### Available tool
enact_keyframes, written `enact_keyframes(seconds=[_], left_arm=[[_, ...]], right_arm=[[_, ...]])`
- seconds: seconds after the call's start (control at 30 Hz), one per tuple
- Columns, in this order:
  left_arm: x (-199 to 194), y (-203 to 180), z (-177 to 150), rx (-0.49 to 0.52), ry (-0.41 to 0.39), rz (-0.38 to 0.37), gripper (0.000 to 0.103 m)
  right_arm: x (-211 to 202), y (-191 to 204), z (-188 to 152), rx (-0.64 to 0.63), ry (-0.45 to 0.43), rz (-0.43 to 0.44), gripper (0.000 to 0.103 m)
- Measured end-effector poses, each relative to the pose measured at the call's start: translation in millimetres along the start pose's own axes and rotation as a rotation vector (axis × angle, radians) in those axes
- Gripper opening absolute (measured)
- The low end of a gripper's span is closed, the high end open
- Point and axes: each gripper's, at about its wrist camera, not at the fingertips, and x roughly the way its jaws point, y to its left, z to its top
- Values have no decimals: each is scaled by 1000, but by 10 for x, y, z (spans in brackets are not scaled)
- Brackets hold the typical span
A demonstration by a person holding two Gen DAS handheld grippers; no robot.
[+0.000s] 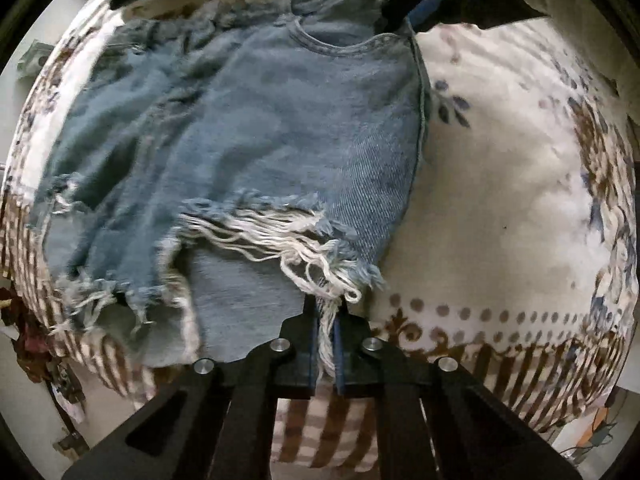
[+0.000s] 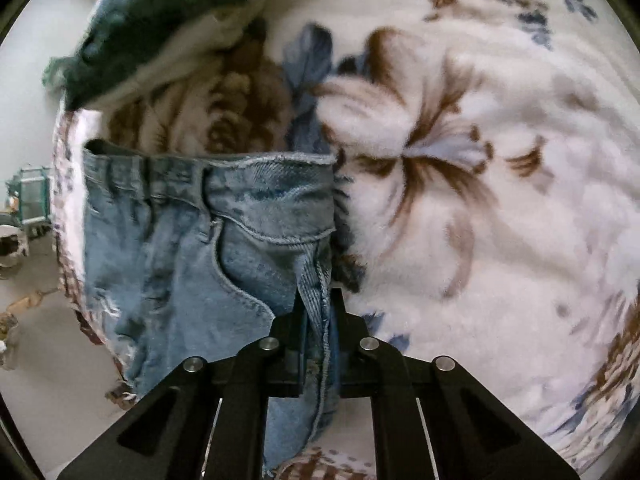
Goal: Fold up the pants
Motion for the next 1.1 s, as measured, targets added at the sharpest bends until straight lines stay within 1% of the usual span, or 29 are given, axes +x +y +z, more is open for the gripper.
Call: enact_keyframes(seconds=[0.1,0.13,0.23,0.27,0.33,0.4,0.47,0.53,0.57,0.7,0.73,0.77,0.8,0.83,0.87,0.9,1.03,1.07,1.1], left_arm=[[-297,143,-62,-12,-17,1,4],[-373,231,-34,-15,-22,2,4],[-677,434,-55,-33,-47,-6,4],[-819,532,-65,-41,-64,-5,4],[-1033,757,-28,-63,-83,-8,4],[-1253,1020,-34,-106,-109,-11,4],[-1366,1234,-39,-155,-125,-12,4],[-1495,1607,-54,-225,-129,-8,4],[-1490,1661,-75,-247,-130,-8,4],[-1493,2396,-89,-355,-124,1,4],[-1448,2508,-106,-379,-120,6,4],[-1421,2745,-130,-410,-111,3,4],[-1349,2892,-98,-431,-98,-3,4],[-1277,2965,-92,-438,-87,-4,4],[-1212,3160,-108,-455,-75,-5,4],[-1153,3262,-96,-465,-66,-6,4],[-706,3516,-49,-514,-21,-3,4],[-628,3584,-48,-512,-8,-6,5],[-538,3668,-54,-523,9,-15,9]], right_arm=[[-193,85,-90,-24,-35,8,9],[-236,126,-106,-32,-44,4,9],[-429,340,-196,-66,-78,3,9],[-477,396,-113,-79,-84,2,9],[-626,533,-103,-114,-101,8,9],[-728,791,-73,-144,-107,10,9],[-830,1063,-11,-174,-112,17,9],[-857,1417,60,-209,-115,19,9],[-825,1594,99,-223,-112,20,9],[-628,2367,246,-298,-98,13,9],[-523,2598,297,-318,-89,7,9],[-437,2761,337,-330,-79,1,9],[-327,2922,374,-344,-68,-6,9],[-172,3137,426,-362,-55,-18,9],[-46,3293,464,-372,-43,-33,9],[70,3388,495,-377,-34,-46,9],[602,3851,639,-423,17,-98,9],[753,3958,675,-440,34,-122,9],[873,4018,705,-450,43,-147,9]])
